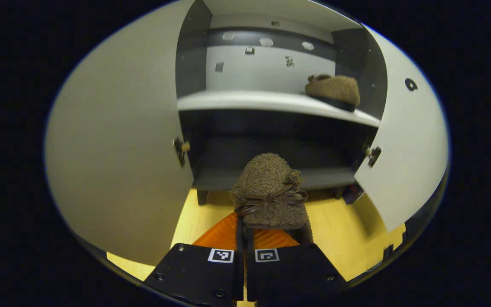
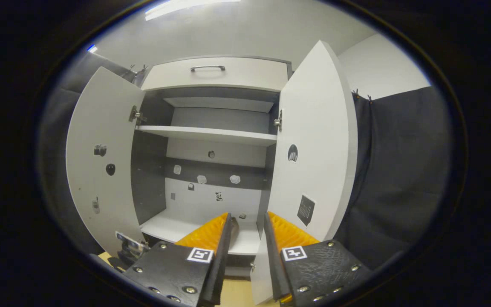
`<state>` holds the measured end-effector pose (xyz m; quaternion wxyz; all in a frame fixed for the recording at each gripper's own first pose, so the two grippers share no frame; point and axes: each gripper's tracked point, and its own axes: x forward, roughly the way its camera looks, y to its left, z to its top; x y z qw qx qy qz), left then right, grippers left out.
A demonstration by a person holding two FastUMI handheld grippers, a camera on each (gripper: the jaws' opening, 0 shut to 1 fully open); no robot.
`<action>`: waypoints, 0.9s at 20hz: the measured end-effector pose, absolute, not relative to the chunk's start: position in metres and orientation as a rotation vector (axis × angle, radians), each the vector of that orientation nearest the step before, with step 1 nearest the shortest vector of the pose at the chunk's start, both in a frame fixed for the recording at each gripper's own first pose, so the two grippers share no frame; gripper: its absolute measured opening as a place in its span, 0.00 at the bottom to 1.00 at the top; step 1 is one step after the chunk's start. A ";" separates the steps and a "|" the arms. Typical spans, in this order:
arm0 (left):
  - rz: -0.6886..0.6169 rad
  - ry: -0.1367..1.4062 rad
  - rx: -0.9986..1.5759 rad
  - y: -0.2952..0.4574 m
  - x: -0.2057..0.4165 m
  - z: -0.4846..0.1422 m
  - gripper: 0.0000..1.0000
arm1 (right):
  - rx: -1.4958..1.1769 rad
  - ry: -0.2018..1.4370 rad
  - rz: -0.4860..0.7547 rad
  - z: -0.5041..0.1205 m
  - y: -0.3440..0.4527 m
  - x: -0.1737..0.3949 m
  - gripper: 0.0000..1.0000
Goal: Grab one shoe with the right hand and put it into the shoe cabinet, grab the other shoe with the left hand and put it into the shoe cabinet; then close the right door with the right hand and the left door with the left hand.
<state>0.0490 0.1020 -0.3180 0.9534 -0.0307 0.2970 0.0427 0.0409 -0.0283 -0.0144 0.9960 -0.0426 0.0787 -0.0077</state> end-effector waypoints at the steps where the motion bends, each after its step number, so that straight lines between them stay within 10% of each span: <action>1: 0.079 0.573 -0.064 0.101 0.062 -0.296 0.04 | -0.072 0.157 -0.010 -0.014 -0.028 0.039 0.44; 18: 0.075 0.384 -0.010 0.114 0.294 -0.188 0.04 | -0.023 0.149 -0.031 -0.017 -0.030 0.016 0.41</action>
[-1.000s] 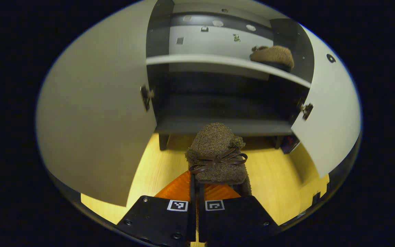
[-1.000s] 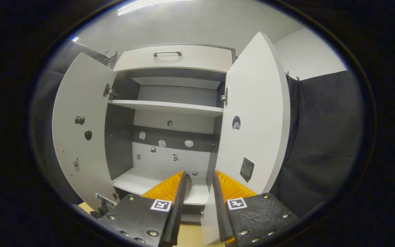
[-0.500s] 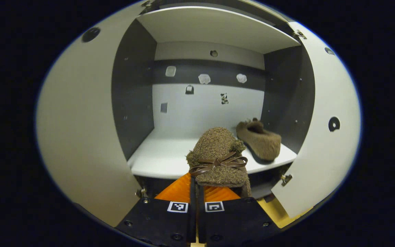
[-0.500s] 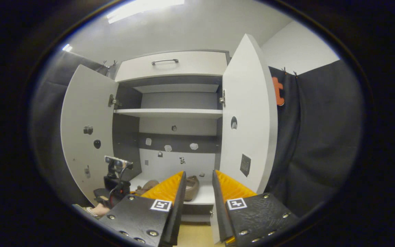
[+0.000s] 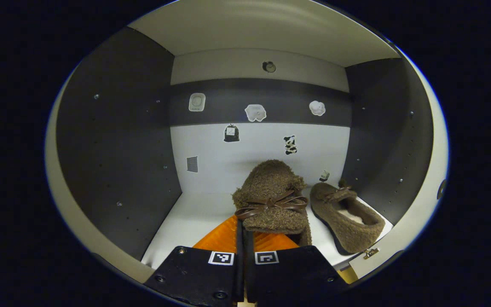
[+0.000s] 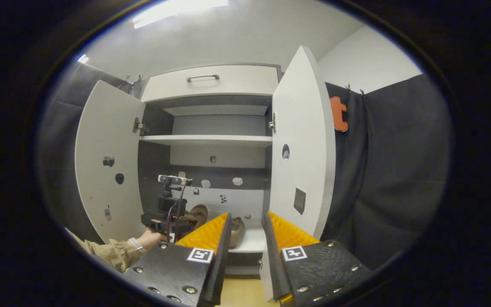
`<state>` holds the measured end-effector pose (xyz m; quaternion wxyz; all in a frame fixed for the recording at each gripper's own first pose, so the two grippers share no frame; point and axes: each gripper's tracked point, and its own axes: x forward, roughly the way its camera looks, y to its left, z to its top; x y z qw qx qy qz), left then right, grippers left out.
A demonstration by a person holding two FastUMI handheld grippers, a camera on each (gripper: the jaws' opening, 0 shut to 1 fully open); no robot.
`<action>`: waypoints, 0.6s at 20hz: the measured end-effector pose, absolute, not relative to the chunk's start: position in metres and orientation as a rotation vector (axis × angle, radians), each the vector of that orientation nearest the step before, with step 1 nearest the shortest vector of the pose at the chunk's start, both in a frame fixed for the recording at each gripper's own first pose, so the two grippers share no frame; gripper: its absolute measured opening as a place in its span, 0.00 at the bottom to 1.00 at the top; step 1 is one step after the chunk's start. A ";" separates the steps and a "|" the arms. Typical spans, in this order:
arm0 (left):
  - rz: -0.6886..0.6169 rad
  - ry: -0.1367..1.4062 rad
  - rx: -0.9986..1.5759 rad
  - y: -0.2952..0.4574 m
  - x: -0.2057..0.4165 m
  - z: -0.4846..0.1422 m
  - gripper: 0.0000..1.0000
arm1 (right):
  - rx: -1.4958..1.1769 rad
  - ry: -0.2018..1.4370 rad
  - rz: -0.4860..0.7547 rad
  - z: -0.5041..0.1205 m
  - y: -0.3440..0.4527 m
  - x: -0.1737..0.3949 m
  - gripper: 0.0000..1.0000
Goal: Grab one shoe with the right hand and put it into the shoe cabinet, grab the other shoe with the left hand and put it into the shoe cabinet; then close the right door with the right hand and the left door with the left hand.
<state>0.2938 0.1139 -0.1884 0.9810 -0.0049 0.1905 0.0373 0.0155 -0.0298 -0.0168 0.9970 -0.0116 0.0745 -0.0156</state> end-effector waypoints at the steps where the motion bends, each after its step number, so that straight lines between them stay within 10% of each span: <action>1: 0.078 0.397 -0.013 0.116 0.303 -0.193 0.04 | -0.019 0.154 -0.036 -0.020 -0.030 0.014 0.41; 12: 0.103 0.499 0.054 0.130 0.338 -0.232 0.12 | -0.005 0.199 -0.083 -0.030 -0.045 0.012 0.41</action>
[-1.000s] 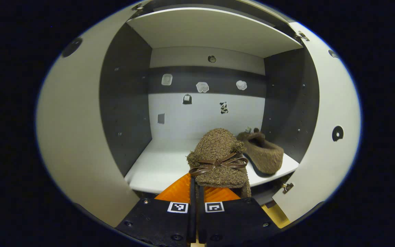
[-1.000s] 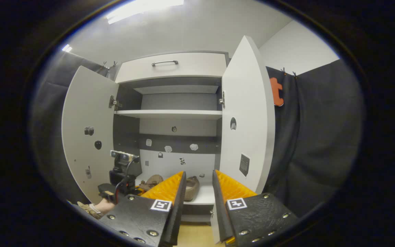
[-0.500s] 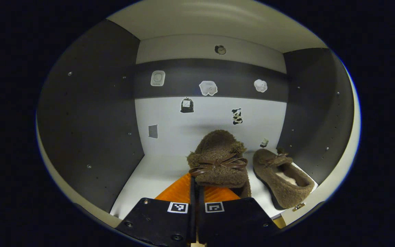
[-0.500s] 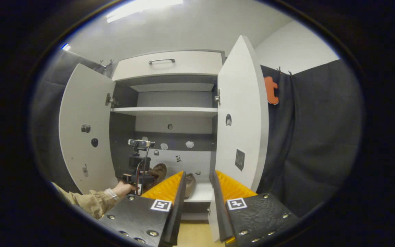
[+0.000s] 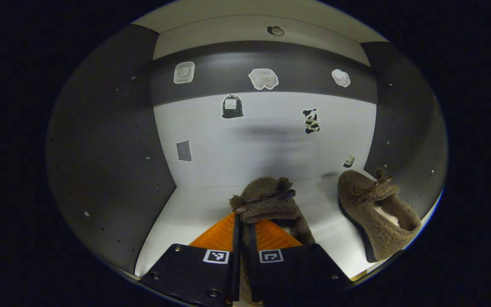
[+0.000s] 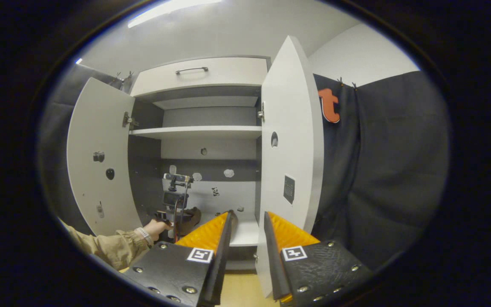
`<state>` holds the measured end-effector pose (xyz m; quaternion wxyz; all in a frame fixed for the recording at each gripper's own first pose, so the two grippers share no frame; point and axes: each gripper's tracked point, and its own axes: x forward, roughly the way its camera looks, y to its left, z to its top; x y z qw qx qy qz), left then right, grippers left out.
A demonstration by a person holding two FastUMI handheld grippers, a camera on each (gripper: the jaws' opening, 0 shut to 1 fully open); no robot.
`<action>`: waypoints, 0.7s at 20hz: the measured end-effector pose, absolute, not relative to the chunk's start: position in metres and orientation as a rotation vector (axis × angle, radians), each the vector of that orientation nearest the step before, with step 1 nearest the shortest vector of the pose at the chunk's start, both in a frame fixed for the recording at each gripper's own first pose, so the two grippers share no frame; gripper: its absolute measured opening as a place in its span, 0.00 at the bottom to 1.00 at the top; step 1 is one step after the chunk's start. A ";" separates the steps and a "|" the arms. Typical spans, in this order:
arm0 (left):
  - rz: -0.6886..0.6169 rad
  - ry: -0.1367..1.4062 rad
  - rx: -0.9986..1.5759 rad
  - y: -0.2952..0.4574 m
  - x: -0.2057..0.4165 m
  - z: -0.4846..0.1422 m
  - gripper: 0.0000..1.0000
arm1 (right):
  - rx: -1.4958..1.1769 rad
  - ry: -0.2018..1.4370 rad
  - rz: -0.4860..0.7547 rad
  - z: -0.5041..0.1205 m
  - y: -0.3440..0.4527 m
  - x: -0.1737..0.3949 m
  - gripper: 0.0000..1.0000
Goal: Grab one shoe with the right hand and put it into the shoe cabinet, grab the other shoe with the left hand and put it into the shoe cabinet; then close the right door with the right hand and the left door with the left hand.
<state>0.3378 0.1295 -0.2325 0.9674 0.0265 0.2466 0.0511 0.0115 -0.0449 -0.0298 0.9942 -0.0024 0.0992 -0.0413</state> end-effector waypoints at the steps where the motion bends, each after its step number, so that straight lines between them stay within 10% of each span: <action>1: 0.096 0.499 0.065 0.129 0.338 -0.230 0.16 | -0.003 0.201 -0.083 -0.030 -0.046 0.012 0.41; 4: 0.113 0.522 0.113 0.137 0.330 -0.227 0.41 | 0.003 0.197 -0.075 -0.028 -0.048 0.012 0.45; 14: 0.078 0.367 0.067 0.119 0.247 -0.151 0.66 | 0.020 0.173 -0.061 -0.016 -0.064 -0.006 0.45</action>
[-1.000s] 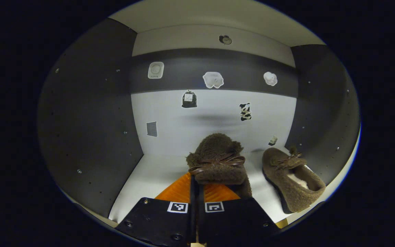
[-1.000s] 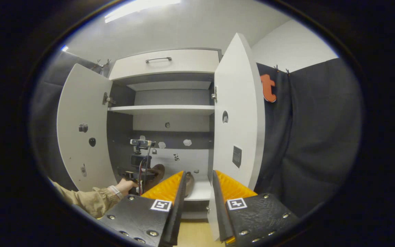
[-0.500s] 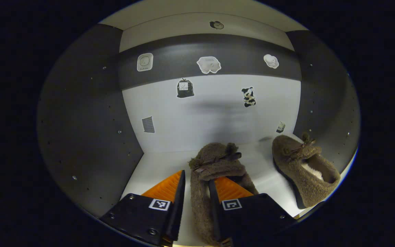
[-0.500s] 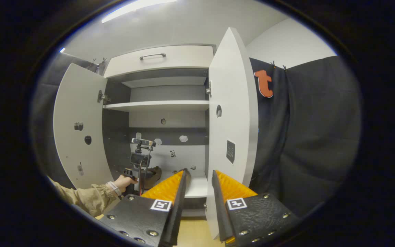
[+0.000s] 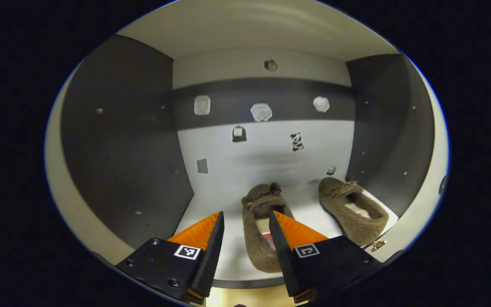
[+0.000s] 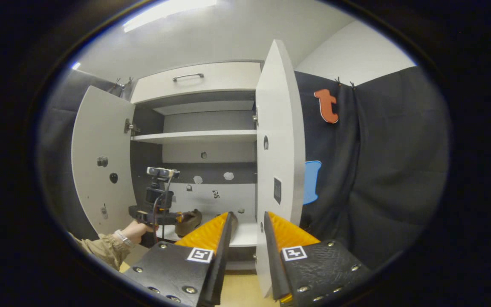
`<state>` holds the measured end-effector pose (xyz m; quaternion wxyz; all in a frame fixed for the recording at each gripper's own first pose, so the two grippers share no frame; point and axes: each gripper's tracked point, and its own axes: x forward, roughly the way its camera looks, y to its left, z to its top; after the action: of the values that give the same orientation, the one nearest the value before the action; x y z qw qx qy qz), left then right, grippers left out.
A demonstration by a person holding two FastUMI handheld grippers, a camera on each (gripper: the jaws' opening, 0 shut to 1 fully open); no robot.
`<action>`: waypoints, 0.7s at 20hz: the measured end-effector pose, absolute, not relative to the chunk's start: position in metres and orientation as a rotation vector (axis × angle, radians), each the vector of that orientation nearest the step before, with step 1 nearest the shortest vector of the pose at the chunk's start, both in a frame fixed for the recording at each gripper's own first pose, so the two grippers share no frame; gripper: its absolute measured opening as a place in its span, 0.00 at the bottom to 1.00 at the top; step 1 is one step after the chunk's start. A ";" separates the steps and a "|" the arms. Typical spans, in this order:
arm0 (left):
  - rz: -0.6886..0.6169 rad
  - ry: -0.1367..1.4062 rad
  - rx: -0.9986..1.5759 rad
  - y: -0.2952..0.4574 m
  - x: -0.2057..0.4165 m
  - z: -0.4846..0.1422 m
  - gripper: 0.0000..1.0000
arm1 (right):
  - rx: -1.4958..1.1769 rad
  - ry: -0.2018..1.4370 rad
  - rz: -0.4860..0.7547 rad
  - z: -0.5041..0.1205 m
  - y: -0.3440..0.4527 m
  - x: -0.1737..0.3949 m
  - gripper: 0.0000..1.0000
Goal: Grab one shoe with the right hand and put it into the shoe cabinet, grab the other shoe with the left hand and put it into the shoe cabinet; then close the right door with the right hand and the left door with the left hand.
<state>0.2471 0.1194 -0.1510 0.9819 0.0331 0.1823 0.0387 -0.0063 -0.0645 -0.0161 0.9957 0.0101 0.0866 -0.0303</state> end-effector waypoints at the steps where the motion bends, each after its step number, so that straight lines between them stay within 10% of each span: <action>1: 0.074 0.347 0.062 0.116 0.234 -0.139 0.65 | 0.018 0.171 -0.066 -0.015 -0.070 -0.010 0.45; 8: 0.023 0.207 0.033 0.093 0.148 -0.064 0.68 | -0.018 0.148 -0.178 -0.008 -0.133 -0.032 0.41; 14: -0.013 0.179 0.015 0.086 0.089 -0.029 0.94 | -0.022 0.146 -0.242 -0.017 -0.183 -0.022 0.69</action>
<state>0.0890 0.0864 -0.0291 0.9959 0.0074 0.0896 -0.0064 -0.0216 -0.1828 -0.0166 0.9900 -0.0108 0.0728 -0.1206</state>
